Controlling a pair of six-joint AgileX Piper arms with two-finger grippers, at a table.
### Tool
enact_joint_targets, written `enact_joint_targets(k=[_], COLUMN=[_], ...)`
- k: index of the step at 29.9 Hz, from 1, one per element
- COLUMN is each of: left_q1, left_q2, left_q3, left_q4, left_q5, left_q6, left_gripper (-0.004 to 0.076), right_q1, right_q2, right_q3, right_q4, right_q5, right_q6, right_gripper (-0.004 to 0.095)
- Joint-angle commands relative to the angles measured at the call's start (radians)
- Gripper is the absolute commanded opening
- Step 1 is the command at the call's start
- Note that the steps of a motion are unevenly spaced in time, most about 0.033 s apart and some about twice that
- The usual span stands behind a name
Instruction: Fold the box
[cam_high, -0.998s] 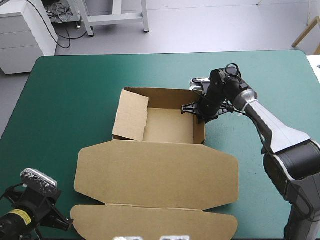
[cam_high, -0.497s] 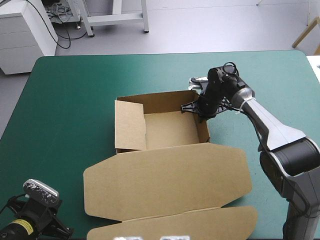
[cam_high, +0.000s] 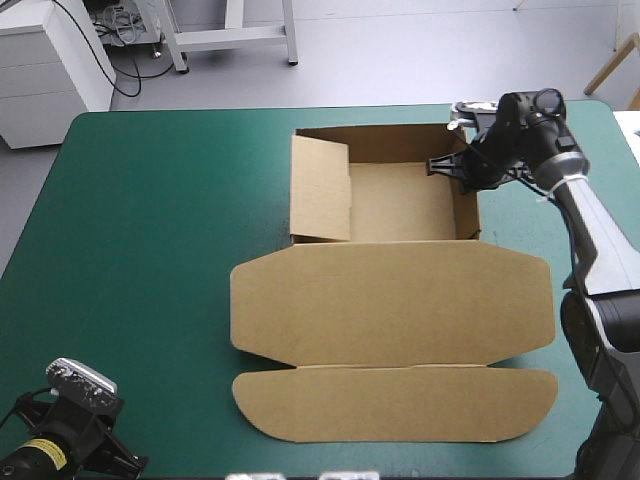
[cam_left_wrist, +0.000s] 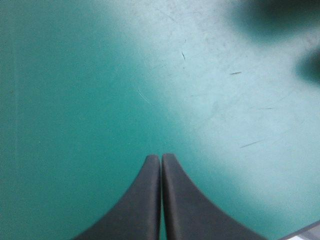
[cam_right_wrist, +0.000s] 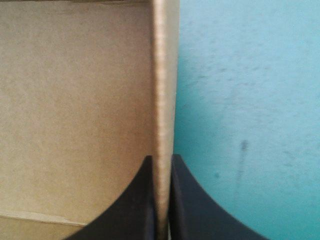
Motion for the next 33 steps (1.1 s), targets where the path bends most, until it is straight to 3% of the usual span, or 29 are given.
enact_joint_targets(k=[1,17,24,26,31,33], left_q1=[0.000,0.000,0.000,0.000,0.000,0.000], left_q2=[0.010,0.010,0.010,0.010,0.010,0.010], left_q3=[-0.022,-0.022,-0.022,-0.022,-0.022,-0.022], left_q4=[0.003,0.003,0.003,0.003,0.003,0.003], left_q5=[-0.046,-0.046,-0.046,-0.046,-0.046,-0.046], left_q6=[-0.009,-0.009,-0.009,-0.009,-0.009,-0.009], left_gripper=[-0.0010,-0.0010,-0.0010,-0.0010,-0.0010,-0.0010], right_q1=[-0.104,-0.616,-0.720,-0.720,-0.720,-0.720], right_q2=[-0.076,-0.082,-0.085,-0.087,-0.087,-0.087], right_q3=[-0.034,-0.034,-0.034,-0.034,-0.034,-0.034], right_q4=[0.011,-0.039,-0.042,-0.044,-0.042,-0.042], right_q5=[-0.017,-0.017,-0.017,-0.017,-0.017,-0.017], right_q6=[-0.041,-0.100,-0.065,-0.057,-0.037,-0.037], right_gripper=[-0.0019,-0.0019,-0.0005,0.0059,0.0343,0.0388])
